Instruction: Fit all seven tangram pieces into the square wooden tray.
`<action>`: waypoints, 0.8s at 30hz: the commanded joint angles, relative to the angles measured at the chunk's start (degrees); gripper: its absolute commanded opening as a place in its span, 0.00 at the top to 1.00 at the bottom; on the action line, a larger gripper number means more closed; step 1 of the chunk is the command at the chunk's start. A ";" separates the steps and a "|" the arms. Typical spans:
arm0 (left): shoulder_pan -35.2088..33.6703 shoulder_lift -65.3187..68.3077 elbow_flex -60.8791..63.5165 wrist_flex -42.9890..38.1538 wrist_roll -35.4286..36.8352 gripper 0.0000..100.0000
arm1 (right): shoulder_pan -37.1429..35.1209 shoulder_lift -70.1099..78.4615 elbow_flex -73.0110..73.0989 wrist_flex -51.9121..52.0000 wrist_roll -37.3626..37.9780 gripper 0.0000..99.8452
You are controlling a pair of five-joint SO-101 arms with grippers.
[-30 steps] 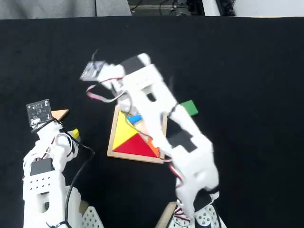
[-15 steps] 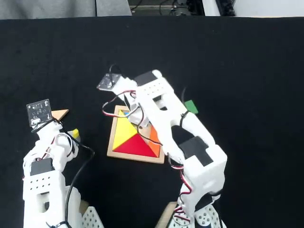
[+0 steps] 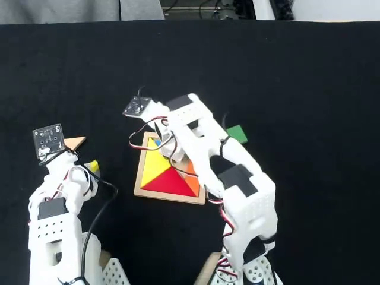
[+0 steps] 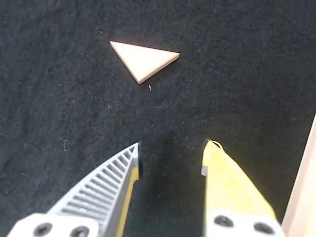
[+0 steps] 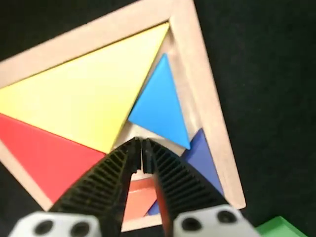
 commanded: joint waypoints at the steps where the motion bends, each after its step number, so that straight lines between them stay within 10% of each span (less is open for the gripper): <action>1: 0.04 -0.88 -2.51 -1.05 -0.18 0.79 | 0.88 -0.40 -4.18 0.09 -0.70 0.99; 24: 1.45 -0.88 -2.33 -1.05 -0.44 0.79 | 0.88 2.86 -10.15 0.70 -8.26 0.99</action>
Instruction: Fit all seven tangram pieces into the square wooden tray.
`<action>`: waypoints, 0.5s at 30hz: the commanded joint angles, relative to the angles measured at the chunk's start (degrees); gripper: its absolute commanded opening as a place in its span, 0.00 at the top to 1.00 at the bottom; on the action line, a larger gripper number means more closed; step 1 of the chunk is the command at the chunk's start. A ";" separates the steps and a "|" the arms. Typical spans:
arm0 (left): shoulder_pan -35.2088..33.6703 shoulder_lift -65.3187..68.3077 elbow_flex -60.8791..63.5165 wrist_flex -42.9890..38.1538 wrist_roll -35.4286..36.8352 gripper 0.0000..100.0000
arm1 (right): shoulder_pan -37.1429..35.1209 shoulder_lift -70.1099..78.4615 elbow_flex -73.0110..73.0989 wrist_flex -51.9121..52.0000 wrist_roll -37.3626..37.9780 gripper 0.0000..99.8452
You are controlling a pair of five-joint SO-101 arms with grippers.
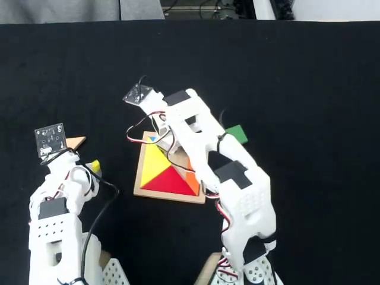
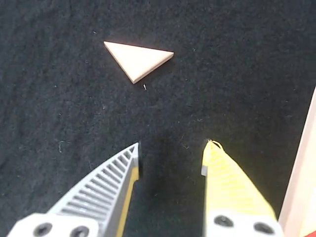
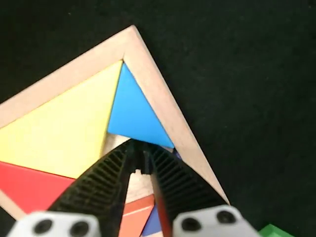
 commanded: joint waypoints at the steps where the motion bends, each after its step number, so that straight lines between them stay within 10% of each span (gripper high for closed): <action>1: 0.57 -0.88 -2.33 -1.05 -0.44 0.79 | 0.62 -3.30 -4.53 4.13 -0.70 0.99; 15: 0.57 -0.88 -2.33 -1.05 -0.35 0.79 | 7.30 1.36 -8.48 -10.73 -10.99 0.99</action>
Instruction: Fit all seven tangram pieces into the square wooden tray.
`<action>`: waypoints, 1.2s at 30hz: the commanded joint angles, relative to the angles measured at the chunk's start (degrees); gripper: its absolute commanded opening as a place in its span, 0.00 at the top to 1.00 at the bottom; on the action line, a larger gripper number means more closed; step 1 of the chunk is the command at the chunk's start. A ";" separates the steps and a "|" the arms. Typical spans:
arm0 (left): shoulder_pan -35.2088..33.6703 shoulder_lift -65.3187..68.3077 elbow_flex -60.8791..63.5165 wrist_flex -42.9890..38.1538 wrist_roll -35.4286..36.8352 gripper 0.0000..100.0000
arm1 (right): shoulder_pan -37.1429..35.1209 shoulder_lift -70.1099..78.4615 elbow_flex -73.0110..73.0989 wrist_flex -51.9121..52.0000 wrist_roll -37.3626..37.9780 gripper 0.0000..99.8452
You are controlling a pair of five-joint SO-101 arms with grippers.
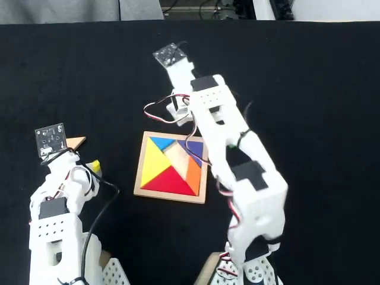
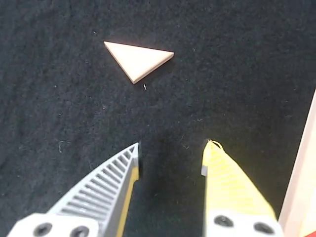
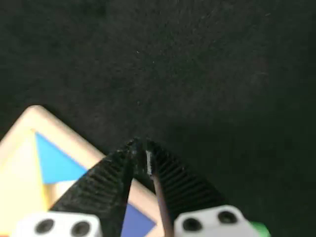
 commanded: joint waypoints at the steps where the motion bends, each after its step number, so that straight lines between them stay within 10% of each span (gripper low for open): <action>1: 0.57 -0.88 -2.33 -1.05 -0.35 0.79 | -1.58 4.97 -7.25 0.62 1.85 0.99; 27: 0.66 -0.88 -2.33 -1.14 -0.26 0.79 | -12.92 16.48 -25.19 18.73 2.46 0.99; 36: 0.57 -0.88 -2.59 -1.14 -0.62 0.79 | -3.16 4.26 -30.55 28.40 -8.70 0.99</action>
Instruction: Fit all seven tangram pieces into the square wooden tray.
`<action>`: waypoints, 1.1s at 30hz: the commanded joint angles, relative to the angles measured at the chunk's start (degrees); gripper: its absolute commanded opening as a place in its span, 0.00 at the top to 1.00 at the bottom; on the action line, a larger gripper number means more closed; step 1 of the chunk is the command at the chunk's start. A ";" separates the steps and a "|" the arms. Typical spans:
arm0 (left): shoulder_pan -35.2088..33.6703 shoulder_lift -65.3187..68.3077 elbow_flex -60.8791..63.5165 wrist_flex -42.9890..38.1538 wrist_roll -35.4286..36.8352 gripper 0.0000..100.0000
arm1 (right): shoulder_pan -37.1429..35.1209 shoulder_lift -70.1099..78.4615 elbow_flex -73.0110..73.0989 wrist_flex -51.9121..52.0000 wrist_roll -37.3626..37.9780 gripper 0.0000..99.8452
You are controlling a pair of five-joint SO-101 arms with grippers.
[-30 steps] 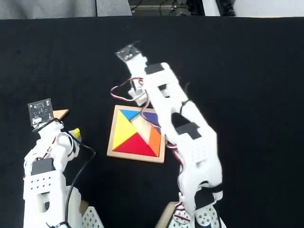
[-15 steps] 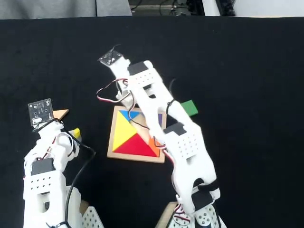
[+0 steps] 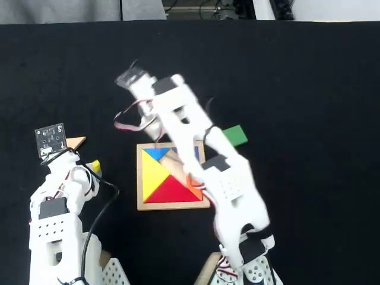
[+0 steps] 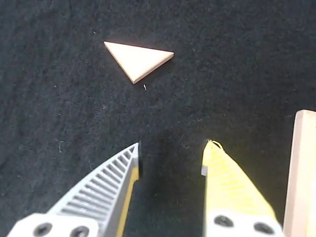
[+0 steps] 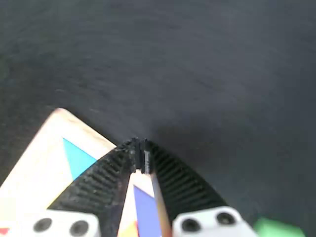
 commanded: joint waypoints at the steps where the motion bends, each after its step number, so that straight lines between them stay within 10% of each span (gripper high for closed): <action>1: 0.22 -0.88 -2.77 -1.14 -0.62 0.79 | 4.75 -12.18 -4.00 6.15 -6.68 0.99; 7: 0.04 -0.88 -2.86 -1.23 -0.53 0.79 | 5.45 -28.62 8.92 8.88 -6.77 0.99; 20: -4.35 -0.79 -5.76 4.57 5.19 0.79 | 14.51 -66.15 65.80 -22.86 -1.49 0.99; 33: -2.86 -0.35 -5.05 4.66 4.84 0.79 | 23.47 -64.75 77.23 -34.73 -4.66 0.98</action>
